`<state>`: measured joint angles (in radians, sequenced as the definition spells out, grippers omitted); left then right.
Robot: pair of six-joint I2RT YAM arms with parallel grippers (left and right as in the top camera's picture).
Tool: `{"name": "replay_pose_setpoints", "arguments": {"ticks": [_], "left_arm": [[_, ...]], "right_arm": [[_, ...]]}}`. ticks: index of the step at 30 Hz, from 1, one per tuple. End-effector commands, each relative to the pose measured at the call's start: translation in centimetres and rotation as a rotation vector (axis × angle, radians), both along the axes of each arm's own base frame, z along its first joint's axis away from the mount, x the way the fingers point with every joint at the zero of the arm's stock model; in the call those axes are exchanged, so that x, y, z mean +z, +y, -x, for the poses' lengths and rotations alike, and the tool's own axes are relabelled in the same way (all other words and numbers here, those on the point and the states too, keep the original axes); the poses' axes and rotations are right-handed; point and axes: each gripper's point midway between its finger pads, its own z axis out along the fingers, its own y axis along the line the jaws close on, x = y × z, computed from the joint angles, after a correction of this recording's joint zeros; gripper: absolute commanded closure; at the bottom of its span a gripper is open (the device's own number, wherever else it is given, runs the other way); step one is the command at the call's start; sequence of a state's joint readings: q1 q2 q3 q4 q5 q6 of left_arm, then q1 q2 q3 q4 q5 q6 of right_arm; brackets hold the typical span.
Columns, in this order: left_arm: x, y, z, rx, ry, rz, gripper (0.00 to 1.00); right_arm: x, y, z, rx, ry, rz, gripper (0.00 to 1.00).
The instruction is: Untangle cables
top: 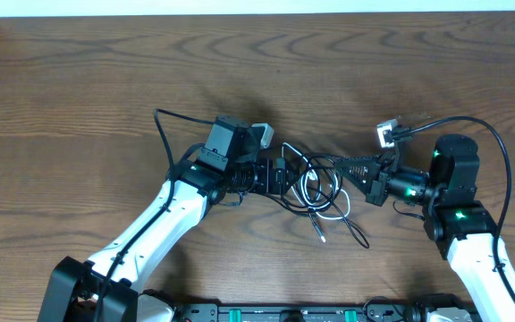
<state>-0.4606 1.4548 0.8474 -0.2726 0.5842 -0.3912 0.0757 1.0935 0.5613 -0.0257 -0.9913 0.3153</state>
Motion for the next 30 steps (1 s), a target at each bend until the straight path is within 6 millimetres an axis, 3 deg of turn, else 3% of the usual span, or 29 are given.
{"name": "replay_pose_setpoints", "arguments": {"ticks": [1, 10, 14, 15, 18, 21, 24, 28, 30], "left_arm": [[0.4, -0.1, -0.3, -0.011, -0.032, -0.01, 0.11], [0.9, -3.5, 1.2, -0.102, -0.111, -0.013, 0.11], [0.1, -3.5, 0.6, -0.059, -0.188, -0.126, 0.12], [-0.2, -3.2, 0.3, -0.033, -0.202, -0.159, 0.17], [-1.2, -1.4, -1.4, 0.113, -0.234, -0.274, 0.54], [-1.8, 0.6, -3.3, 0.277, -0.258, -0.353, 0.71], [-0.8, 1.7, -5.4, 0.438, -0.316, -0.351, 0.92], [1.8, 0.3, -7.0, 0.47, -0.389, -0.238, 0.92], [3.9, -1.0, -6.9, 0.436, -0.404, -0.139, 0.92]], "right_arm": [[0.1, -0.5, -0.8, -0.06, 0.031, 0.0, 0.99], [0.0, -0.5, -0.7, -0.065, 0.058, -0.008, 0.99], [0.3, -0.1, -0.1, -0.026, 0.069, -0.036, 0.99], [0.5, 0.1, 0.2, -0.006, 0.075, -0.05, 0.99], [1.0, 0.7, 1.1, 0.051, 0.083, -0.085, 0.99], [1.5, 1.0, 1.8, 0.099, 0.086, -0.112, 0.99], [1.7, 1.2, 2.2, 0.119, 0.089, -0.123, 0.99], [0.9, 0.8, 1.7, 0.074, 0.111, -0.097, 0.99], [-1.1, -0.3, 0.4, -0.052, 0.16, -0.019, 0.99]]}}
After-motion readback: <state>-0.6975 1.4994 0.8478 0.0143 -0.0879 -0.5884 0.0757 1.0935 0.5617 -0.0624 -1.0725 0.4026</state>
